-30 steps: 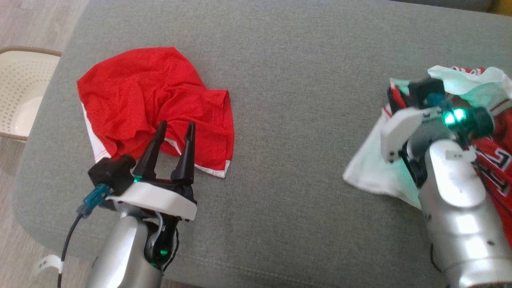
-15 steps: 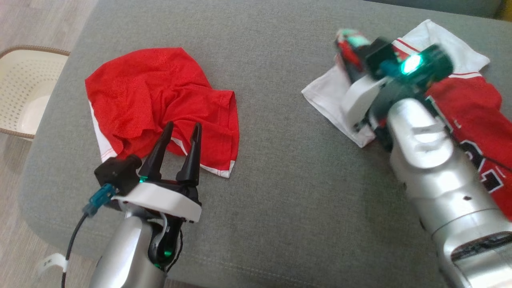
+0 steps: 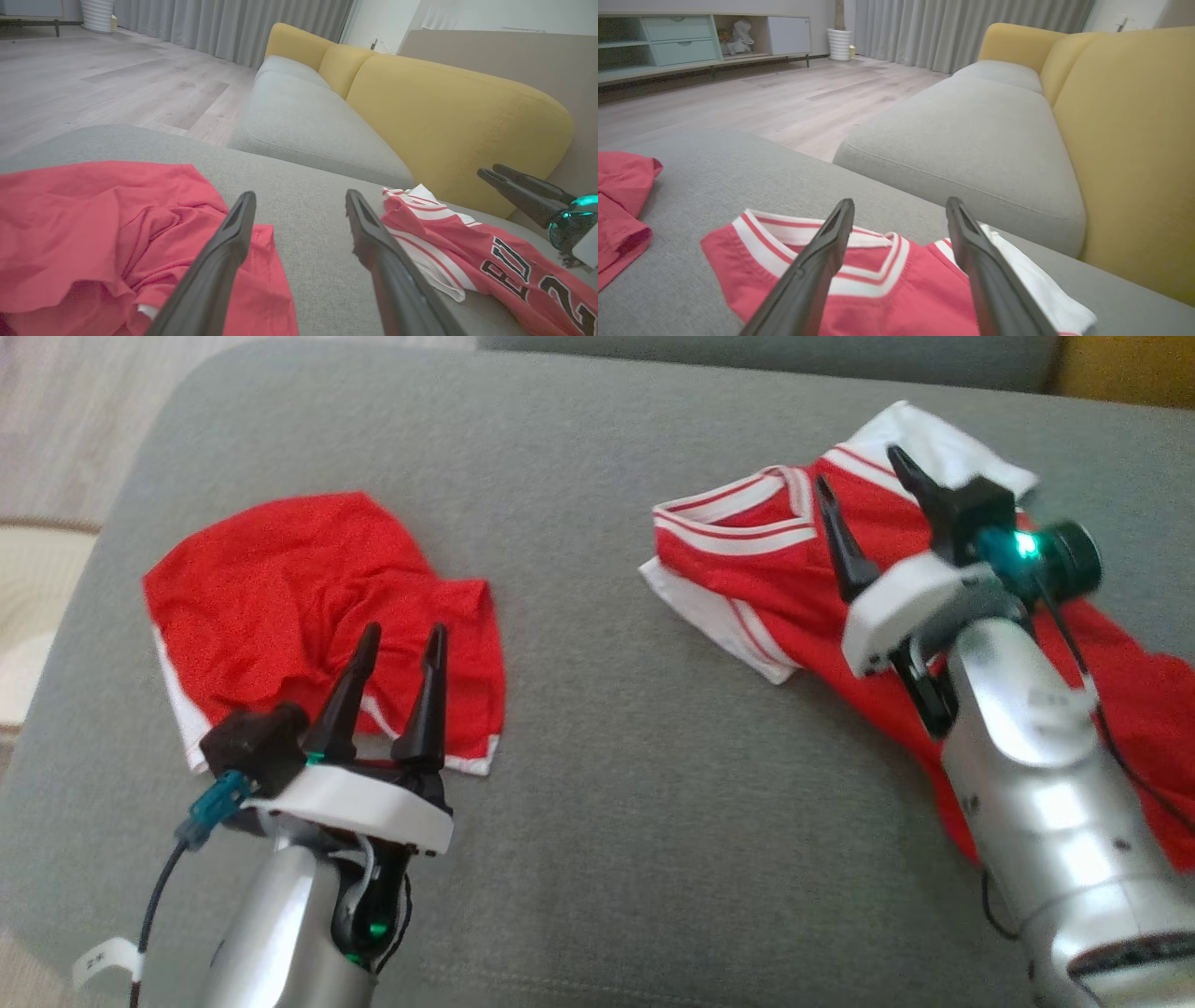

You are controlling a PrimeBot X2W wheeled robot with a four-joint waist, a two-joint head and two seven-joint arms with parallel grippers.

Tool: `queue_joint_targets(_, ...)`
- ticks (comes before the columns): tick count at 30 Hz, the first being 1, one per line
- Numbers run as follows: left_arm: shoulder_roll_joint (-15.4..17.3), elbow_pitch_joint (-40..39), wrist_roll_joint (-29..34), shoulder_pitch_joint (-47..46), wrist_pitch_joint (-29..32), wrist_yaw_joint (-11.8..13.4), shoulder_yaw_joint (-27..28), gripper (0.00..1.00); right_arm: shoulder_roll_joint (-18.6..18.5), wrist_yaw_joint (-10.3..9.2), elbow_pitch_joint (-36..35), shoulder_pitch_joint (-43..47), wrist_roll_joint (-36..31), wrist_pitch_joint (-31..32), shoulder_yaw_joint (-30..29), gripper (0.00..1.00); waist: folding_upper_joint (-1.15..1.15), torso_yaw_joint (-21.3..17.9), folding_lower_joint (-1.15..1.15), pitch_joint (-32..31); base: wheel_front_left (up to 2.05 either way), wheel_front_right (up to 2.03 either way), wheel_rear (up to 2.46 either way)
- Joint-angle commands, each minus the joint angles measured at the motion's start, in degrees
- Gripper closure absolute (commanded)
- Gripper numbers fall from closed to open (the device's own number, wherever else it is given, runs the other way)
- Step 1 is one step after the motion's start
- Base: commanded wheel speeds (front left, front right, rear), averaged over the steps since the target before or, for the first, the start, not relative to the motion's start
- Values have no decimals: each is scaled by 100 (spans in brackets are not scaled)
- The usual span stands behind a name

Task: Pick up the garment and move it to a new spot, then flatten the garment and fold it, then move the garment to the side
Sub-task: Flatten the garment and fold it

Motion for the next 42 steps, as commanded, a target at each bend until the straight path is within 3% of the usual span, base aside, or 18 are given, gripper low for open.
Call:
queue_joint_targets(1, 54, -199, 41, -84, -32, 14, 248, 0, 50, -5, -281, 111, -41, -70, -30, 0, 0, -244, 0, -199, 0, 0, 0)
queue_joint_targets(13, 54, -231, 45, 149, -32, 50, 274, 0, 140, -5, -2149, 2106, 105, 8, -943, 0, 0, -1007, 0, -620, 0, 0, 0)
queue_joint_targets(23, 54, 43, 169, -7, -32, 7, 261, 0, 167, -5, -3555, 3044, 619, 227, -837, 0, 0, -1582, 0, -455, 0, 0, 0)
queue_joint_targets(33, 324, 1834, 603, -1359, 495, 54, -71, 0, 168, -5, -4404, 3399, 743, 268, -992, 0, 0, -1965, 0, 83, 0, 0, 0)
queue_joint_targets(42, 664, 3209, 868, -2555, 429, 150, -135, 0, 168, -5, -4802, 3349, 934, 190, -929, 0, 0, -2363, 0, 636, 0, 0, 0)
